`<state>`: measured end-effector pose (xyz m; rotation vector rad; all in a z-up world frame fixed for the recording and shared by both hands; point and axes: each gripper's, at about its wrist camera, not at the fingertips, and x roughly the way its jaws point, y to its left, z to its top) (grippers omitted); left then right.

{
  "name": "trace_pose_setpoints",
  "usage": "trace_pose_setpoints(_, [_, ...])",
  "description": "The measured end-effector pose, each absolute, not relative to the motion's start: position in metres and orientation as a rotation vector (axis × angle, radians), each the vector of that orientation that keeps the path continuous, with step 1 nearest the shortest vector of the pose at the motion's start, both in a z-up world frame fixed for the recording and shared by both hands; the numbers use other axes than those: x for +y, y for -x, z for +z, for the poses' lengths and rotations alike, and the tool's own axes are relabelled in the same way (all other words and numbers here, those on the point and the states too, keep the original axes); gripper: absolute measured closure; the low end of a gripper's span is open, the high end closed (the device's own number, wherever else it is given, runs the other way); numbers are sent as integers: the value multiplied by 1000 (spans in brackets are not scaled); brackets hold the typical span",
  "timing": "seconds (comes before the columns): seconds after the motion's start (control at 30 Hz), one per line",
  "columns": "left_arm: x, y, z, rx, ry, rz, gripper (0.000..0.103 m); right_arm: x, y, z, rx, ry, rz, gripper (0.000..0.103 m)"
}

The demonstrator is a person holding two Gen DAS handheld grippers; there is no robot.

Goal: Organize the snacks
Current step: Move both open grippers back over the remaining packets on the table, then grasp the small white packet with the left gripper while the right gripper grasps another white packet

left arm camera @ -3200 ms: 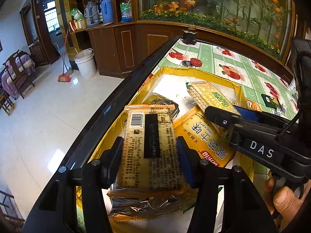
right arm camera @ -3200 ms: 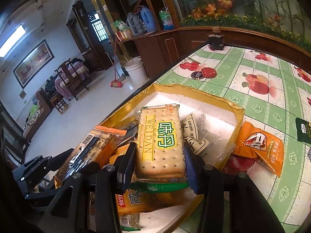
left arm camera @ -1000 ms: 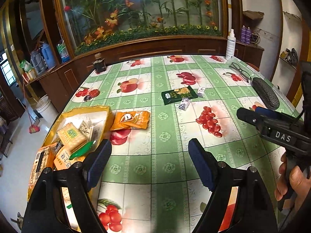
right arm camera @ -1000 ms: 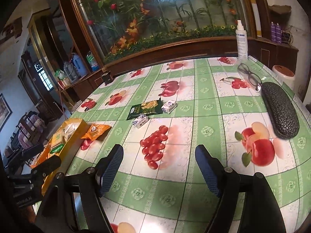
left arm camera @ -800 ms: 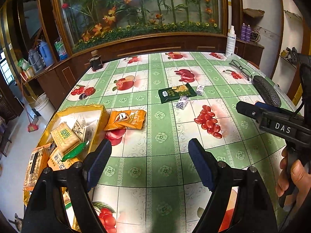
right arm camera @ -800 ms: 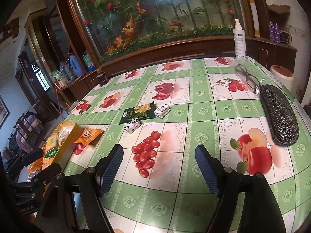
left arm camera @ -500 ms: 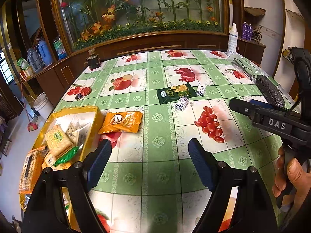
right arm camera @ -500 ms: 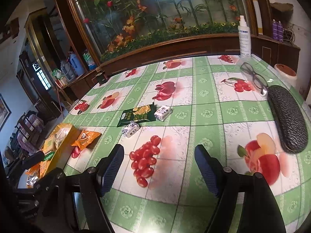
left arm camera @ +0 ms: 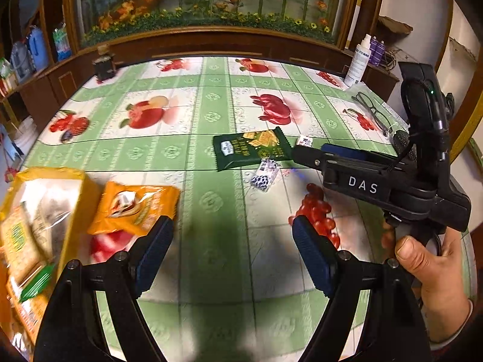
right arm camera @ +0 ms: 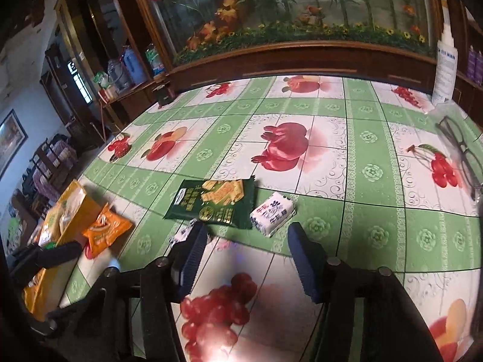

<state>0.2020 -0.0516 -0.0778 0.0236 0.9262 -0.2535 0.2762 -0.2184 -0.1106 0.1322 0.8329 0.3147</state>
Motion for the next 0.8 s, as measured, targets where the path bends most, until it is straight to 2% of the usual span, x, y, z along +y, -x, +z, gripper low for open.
trace_pose_setpoints(0.13, [-69,-224,-89,954,-53,-273,22,-219,-292,-116,854,-147,297,49])
trace_pose_setpoints(0.23, [-80,-234,-96,968,-71,-285,22,-217,-300,-121,867,-129,292,53])
trace_pose_setpoints(0.33, [-86,-242,-99,970,-85,-283,22,-213,-303,-122,861,-83,280,66])
trace_pose_setpoints(0.37, [-88,-245,-100,972,-87,-285,22,-212,-304,-123,859,-56,266,77])
trace_pose_setpoints(0.4, [-90,-247,-102,973,-92,-283,22,-211,-303,-124,856,-28,251,83])
trace_pose_setpoints(0.53, [-98,-254,-113,993,-125,-272,22,-214,-296,-123,851,-6,255,83])
trace_pose_setpoints(0.6, [-101,-252,-111,958,-131,-282,31,-221,-290,-123,848,-31,260,83])
trace_pose_setpoints(0.63, [-101,-251,-110,951,-133,-282,45,-224,-287,-122,846,-48,262,83])
trace_pose_setpoints(0.67, [-102,-250,-108,945,-137,-283,67,-229,-282,-121,842,-65,261,83])
trace_pose_setpoints(0.7, [-104,-251,-107,946,-141,-282,80,-234,-277,-120,838,-85,258,83])
trace_pose_setpoints(0.73, [-104,-251,-106,948,-146,-284,87,-240,-272,-119,836,-109,258,83])
trace_pose_setpoints(0.8, [-104,-250,-106,944,-155,-292,86,-248,-260,-115,829,-151,263,83])
